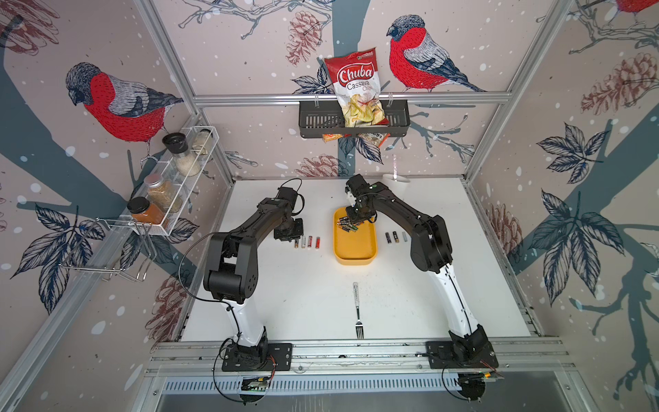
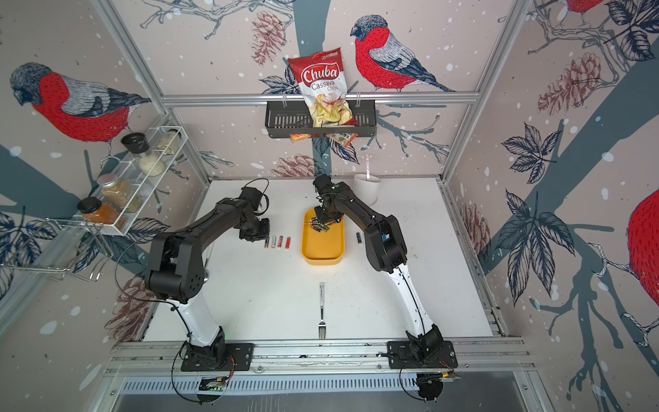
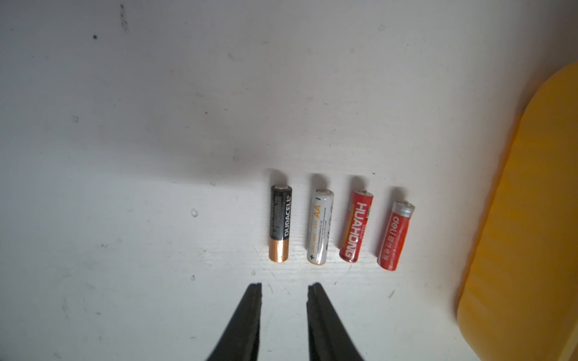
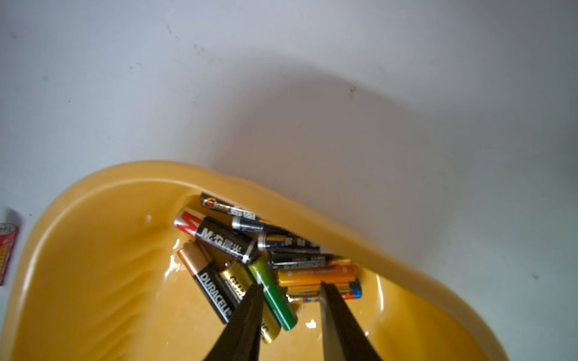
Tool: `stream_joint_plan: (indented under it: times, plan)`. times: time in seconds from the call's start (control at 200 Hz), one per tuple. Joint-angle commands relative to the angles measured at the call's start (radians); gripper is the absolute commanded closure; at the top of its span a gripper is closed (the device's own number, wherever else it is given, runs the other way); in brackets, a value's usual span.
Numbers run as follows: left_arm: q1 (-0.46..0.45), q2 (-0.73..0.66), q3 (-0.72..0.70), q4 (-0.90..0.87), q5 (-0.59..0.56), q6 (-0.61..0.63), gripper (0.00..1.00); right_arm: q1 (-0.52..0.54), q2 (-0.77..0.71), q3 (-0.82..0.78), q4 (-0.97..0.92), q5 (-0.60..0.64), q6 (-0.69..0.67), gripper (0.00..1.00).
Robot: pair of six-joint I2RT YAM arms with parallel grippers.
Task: Take the batteries out of the storage box
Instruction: Pick up the battery from the storage box.
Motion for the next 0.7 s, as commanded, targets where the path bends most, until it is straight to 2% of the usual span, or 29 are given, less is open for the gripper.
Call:
stream_joint_plan:
  times: [0.0, 0.695]
  plan:
    - [0.0, 0.0, -0.002, 0.006, 0.009, -0.011, 0.7, 0.007, 0.011, 0.01, 0.001, -0.008, -0.014, 0.63]
    - [0.0, -0.009, -0.025, 0.013, 0.01, -0.01, 0.7, 0.02, -0.005, -0.068, 0.01, 0.001, -0.009, 0.7]
